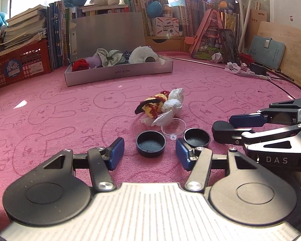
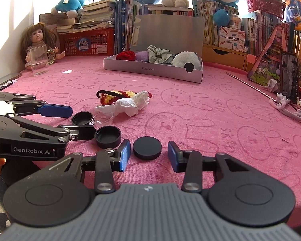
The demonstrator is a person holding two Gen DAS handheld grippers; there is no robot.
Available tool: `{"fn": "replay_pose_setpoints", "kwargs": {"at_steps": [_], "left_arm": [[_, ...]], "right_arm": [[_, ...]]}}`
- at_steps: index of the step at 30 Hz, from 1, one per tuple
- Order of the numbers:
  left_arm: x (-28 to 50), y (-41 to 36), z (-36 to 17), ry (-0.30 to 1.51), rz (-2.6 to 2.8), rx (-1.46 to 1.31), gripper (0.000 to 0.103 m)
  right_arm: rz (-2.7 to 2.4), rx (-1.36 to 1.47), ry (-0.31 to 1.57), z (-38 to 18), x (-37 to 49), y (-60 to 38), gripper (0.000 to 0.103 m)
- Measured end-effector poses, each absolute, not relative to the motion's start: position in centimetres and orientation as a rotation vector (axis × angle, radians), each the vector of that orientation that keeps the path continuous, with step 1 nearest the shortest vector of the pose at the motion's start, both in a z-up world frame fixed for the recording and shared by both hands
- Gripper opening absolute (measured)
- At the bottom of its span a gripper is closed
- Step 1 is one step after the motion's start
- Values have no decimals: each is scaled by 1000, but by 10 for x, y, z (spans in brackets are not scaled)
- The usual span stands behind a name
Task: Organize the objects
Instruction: 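Grasp a black round cap with the right tool while the left tool grasps another black cap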
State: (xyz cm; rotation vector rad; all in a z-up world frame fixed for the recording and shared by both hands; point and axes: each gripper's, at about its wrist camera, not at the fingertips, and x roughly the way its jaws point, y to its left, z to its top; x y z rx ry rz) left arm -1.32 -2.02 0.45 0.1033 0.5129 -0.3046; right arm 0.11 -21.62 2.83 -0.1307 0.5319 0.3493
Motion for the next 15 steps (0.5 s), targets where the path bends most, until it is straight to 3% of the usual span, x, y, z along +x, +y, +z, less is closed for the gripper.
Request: {"fn": "replay_pose_setpoints", "kwargs": {"at_steps": [10,15], "left_arm": [[-13,-18,7,516,-298,83,38],[-14,-18,8,516,-304,80,38]], "right_arm": [[359,-125,531,28,2,-214,36],[360,-120,530,29,3,-214,36]]}}
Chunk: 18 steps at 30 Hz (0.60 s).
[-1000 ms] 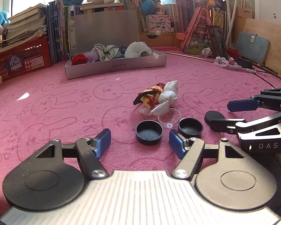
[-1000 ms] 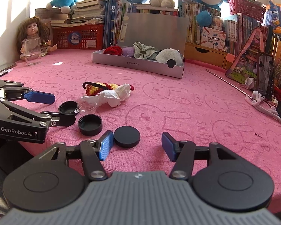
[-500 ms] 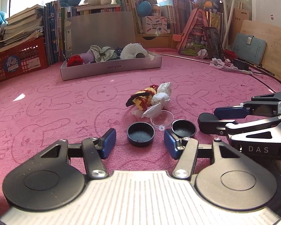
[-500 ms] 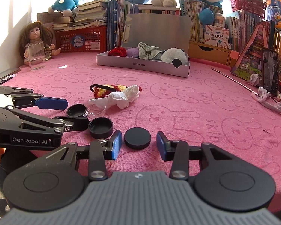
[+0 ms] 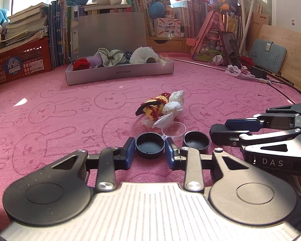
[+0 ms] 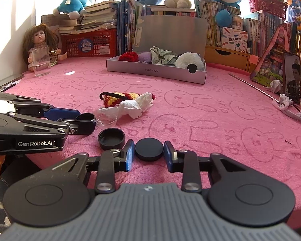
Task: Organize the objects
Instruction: 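Grasp a black round cap with the right tool while the left tool grasps another black cap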
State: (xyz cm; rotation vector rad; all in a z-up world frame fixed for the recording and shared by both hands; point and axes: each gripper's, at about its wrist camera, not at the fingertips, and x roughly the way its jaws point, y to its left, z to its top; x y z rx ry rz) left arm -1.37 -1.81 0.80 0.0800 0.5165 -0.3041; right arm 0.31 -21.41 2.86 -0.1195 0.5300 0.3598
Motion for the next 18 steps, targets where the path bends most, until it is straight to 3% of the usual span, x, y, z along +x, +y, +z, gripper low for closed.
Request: {"fn": "replay_pose_setpoints", "kwargs": {"at_steps": [18], "left_arm": [[-6,-11,16,494,-264,55,38]], "right_arm": [[324,-103,511,37,14,-218,36]]}}
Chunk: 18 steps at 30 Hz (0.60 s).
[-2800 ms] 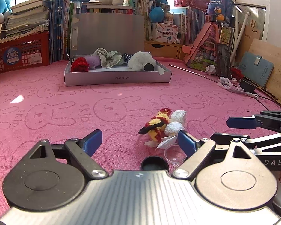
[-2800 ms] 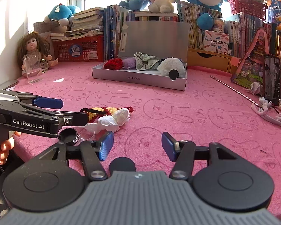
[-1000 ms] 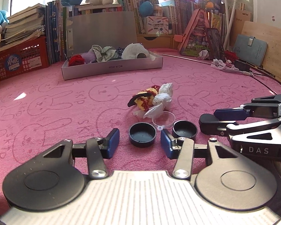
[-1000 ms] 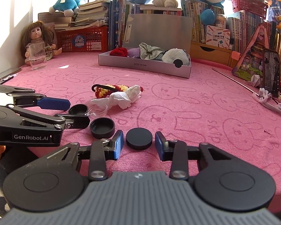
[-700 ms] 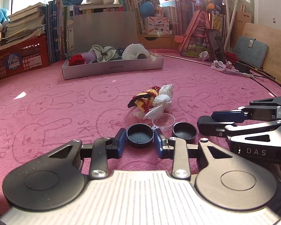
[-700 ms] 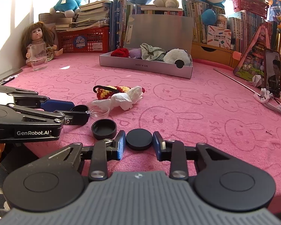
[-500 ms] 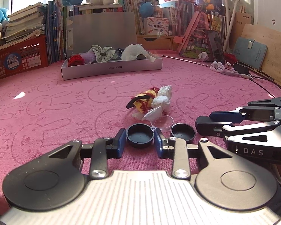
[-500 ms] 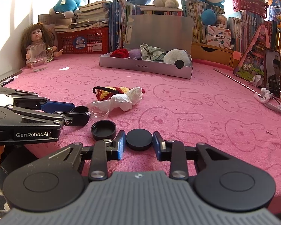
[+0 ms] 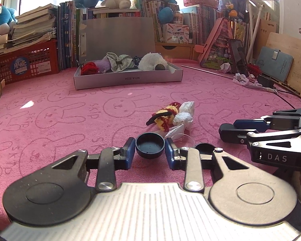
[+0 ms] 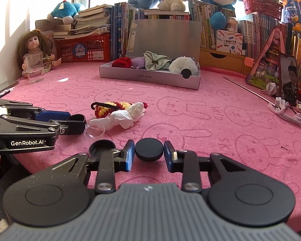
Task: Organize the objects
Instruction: 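Grasp a black round cap with the right tool while the left tool grasps another black cap, then carry the black cap in the left tool while the right tool carries its cap toward the box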
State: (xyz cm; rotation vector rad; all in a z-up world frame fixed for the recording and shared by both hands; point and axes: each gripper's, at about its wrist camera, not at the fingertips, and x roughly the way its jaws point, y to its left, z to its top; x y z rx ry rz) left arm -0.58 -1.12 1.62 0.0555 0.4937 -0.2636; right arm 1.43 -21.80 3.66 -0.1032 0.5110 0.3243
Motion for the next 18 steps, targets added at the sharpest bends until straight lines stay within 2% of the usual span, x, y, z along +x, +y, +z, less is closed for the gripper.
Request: {"fn": "replay_pose_setpoints", "kwargs": {"at_steps": [18], "left_arm": [[19,-6,29,477,-233,33,38]], "right_arm": [[274,-84,491,51,38,-222,36]]}}
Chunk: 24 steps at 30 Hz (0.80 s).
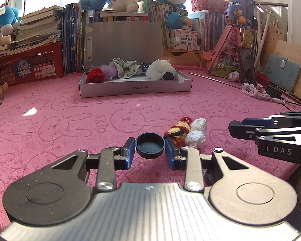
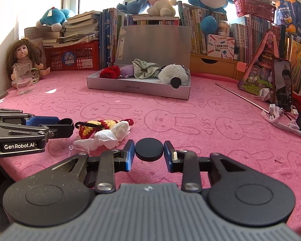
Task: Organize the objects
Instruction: 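Carry the black cap in the left tool while the right tool carries its cap toward the box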
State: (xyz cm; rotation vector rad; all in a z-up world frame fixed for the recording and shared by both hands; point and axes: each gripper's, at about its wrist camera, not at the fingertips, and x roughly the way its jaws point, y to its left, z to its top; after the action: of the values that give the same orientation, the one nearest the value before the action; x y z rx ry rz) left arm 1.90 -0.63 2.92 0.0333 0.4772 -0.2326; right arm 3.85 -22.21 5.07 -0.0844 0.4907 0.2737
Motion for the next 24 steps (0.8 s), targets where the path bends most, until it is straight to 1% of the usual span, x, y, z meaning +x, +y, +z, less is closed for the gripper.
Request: {"fn": "replay_pose_setpoints", "kwargs": {"at_steps": [24], "left_arm": [[45,-7,49,433,-232,16,38]], "right_arm": [[246,-72,454,70,66,-223,36]]}}
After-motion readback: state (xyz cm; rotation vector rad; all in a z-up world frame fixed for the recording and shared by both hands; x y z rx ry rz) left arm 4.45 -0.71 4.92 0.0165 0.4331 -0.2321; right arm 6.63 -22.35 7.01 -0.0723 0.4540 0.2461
